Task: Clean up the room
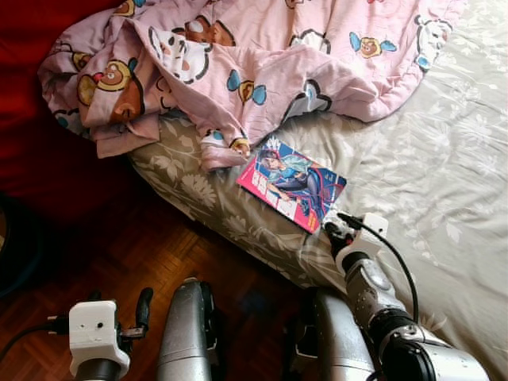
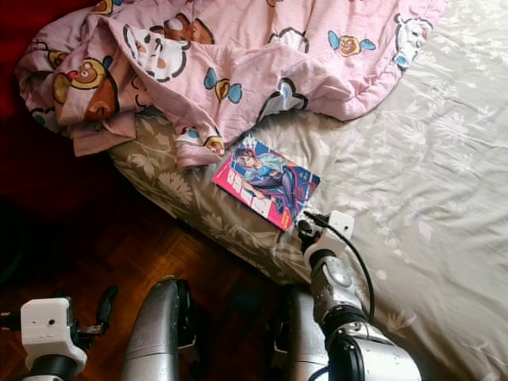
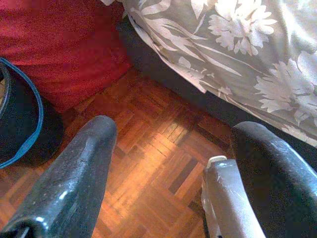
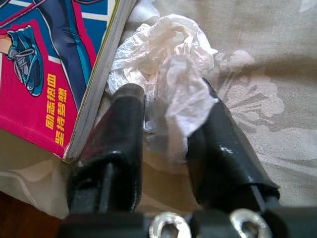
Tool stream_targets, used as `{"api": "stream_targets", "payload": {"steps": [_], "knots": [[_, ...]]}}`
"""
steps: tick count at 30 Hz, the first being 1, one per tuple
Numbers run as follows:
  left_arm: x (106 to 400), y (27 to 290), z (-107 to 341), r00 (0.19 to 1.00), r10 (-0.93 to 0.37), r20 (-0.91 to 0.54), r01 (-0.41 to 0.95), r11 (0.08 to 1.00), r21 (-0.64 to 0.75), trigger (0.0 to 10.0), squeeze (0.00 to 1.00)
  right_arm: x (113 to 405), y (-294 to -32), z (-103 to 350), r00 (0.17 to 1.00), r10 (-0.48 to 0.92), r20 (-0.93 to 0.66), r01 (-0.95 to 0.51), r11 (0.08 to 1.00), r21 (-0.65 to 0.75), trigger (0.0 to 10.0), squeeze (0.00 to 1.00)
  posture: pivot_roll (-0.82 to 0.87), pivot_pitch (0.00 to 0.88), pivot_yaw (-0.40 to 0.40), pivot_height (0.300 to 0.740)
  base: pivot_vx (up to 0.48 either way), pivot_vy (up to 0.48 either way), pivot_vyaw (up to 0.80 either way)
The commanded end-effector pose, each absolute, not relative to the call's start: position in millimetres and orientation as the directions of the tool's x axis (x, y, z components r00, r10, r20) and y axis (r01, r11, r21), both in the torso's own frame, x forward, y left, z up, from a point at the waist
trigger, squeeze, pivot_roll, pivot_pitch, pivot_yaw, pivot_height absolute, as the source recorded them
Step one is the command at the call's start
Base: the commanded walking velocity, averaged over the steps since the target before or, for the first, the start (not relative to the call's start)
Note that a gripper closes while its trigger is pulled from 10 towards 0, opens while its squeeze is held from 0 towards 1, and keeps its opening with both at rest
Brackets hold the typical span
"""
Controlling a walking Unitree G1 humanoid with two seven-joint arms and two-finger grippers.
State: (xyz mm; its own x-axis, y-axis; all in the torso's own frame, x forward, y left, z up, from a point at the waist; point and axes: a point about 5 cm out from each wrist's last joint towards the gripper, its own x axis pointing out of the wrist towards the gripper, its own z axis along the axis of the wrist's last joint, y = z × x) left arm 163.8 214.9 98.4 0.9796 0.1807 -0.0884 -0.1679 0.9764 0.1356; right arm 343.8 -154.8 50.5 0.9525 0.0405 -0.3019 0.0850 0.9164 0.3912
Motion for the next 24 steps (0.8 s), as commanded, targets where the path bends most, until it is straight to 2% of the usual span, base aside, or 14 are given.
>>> {"api": "stream_targets", "payload": {"steps": [1,14,24], "knots": [[158,220,87,0.966,0.211,-0.146,-0.190,0.971,0.146,10.0,0.00,333,-156,35,0.935,0.035,-0.353,0.112,0.916,0.386,0.0,0.00,0.20,0.443,-0.029,0.613,0.000,0.000,0.00],[171,228,69,0.956,0.247,-0.160,-0.223,0.962,0.156,10.0,0.00,331,-166,35,0.940,0.002,-0.340,0.133,0.919,0.372,0.0,0.00,0.17,0.357,-0.050,0.613,0.000,0.000,0.00],[189,236,49,0.944,0.280,-0.176,-0.257,0.956,0.142,10.0,0.00,321,-177,30,0.959,0.005,-0.284,0.089,0.945,0.315,0.0,0.00,0.12,0.194,-0.074,0.613,0.000,0.000,0.00]]}}
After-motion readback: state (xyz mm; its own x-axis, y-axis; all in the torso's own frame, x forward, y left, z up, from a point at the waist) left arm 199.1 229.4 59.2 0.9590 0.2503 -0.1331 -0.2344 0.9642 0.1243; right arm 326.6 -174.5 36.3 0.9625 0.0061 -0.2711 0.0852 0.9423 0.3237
